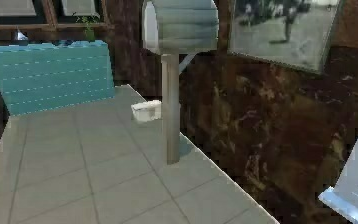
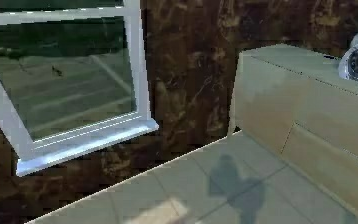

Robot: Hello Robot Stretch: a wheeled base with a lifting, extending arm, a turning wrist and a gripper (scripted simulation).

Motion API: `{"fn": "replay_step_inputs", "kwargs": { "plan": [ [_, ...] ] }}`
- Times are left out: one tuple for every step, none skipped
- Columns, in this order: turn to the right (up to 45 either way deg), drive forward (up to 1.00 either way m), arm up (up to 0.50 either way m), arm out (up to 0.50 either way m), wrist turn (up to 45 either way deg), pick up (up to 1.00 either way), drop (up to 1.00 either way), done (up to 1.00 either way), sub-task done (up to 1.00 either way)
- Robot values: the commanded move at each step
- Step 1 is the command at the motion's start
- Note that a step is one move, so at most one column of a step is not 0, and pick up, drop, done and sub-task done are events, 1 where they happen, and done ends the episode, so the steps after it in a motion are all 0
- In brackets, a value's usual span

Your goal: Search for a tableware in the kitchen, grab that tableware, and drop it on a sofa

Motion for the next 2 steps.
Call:
{"fn": "replay_step_inputs", "kwargs": {
  "plan": [
    [-45.0,0.00,0.00,0.00,0.0,0.00,0.00,0.00,0.00],
    [-45.0,0.00,0.00,0.00,0.0,0.00,0.00,0.00,0.00]
  ]
}}
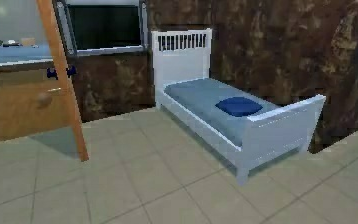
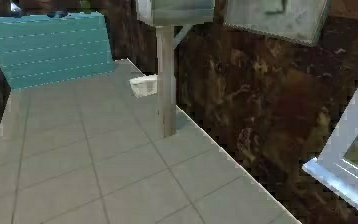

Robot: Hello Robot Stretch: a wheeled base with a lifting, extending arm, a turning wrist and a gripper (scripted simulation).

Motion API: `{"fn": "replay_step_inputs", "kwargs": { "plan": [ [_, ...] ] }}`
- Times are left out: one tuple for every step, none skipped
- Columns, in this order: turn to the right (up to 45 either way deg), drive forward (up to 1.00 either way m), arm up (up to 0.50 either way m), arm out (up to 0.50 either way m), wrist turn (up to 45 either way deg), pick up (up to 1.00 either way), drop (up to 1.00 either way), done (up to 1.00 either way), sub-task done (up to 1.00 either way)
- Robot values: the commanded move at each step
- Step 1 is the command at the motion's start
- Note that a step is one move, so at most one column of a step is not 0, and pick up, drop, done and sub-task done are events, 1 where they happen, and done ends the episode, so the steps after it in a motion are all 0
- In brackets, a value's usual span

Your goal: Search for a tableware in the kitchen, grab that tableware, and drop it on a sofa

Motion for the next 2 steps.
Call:
{"fn": "replay_step_inputs", "kwargs": {
  "plan": [
    [-39.0,0.00,0.00,0.00,0.0,0.00,0.00,0.00,0.00],
    [0.0,1.00,0.00,0.00,0.0,0.00,0.00,0.00,0.00]
  ]
}}
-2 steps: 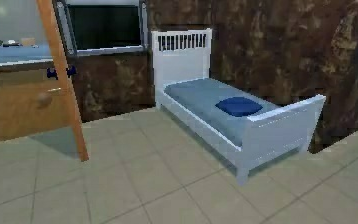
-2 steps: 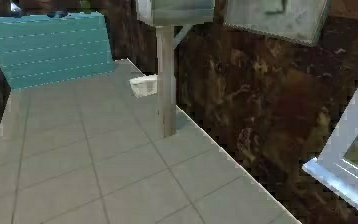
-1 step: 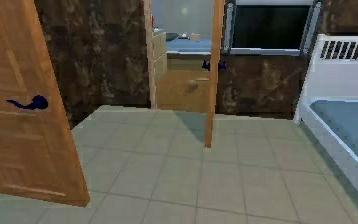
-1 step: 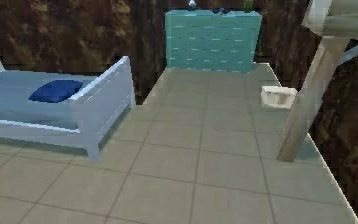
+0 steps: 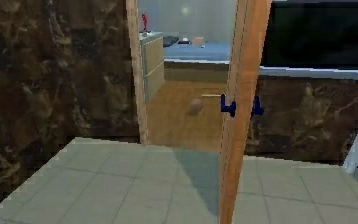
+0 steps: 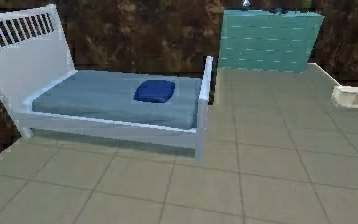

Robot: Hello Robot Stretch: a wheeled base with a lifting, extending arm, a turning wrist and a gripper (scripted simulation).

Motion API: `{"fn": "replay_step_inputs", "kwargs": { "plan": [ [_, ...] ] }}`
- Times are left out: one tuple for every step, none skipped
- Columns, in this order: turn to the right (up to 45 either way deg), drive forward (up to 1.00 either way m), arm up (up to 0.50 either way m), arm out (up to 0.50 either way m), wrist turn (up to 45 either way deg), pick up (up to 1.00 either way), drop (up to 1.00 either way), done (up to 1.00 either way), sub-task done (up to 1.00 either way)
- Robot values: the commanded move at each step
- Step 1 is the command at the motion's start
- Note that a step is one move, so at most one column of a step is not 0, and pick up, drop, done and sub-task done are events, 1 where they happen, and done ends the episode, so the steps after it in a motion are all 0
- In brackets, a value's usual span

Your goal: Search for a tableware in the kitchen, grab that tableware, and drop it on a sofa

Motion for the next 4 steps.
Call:
{"fn": "replay_step_inputs", "kwargs": {
  "plan": [
    [-6.0,0.00,0.00,0.00,0.0,0.00,0.00,0.00,0.00],
    [0.0,0.35,0.00,0.00,0.0,0.00,0.00,0.00,0.00],
    [-6.0,0.00,0.00,0.00,0.0,0.00,0.00,0.00,0.00],
    [0.0,1.00,0.00,0.00,0.0,0.00,0.00,0.00,0.00]
  ]
}}
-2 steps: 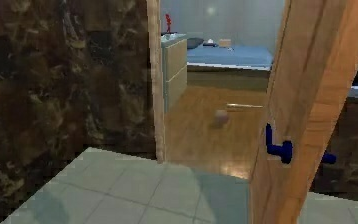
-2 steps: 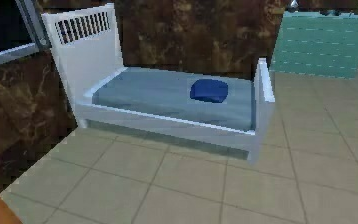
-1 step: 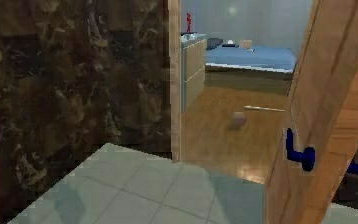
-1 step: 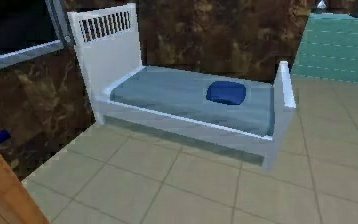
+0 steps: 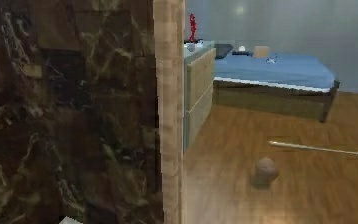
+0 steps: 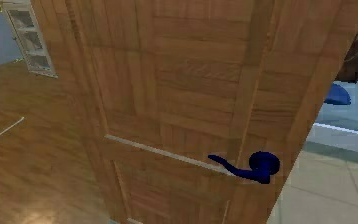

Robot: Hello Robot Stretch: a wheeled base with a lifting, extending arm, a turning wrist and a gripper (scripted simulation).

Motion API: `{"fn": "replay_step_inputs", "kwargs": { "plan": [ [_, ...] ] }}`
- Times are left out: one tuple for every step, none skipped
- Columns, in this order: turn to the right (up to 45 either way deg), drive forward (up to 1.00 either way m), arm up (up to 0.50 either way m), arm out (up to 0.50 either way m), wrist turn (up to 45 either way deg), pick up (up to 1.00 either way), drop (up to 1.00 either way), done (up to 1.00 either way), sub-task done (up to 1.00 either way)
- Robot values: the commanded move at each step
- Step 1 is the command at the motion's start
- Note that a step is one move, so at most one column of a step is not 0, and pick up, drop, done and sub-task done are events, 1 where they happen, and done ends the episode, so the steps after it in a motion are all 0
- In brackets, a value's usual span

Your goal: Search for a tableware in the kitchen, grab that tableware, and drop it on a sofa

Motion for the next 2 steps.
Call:
{"fn": "replay_step_inputs", "kwargs": {
  "plan": [
    [-12.0,0.00,0.00,0.00,0.0,0.00,0.00,0.00,0.00],
    [0.0,0.15,0.00,0.00,0.0,0.00,0.00,0.00,0.00]
  ]
}}
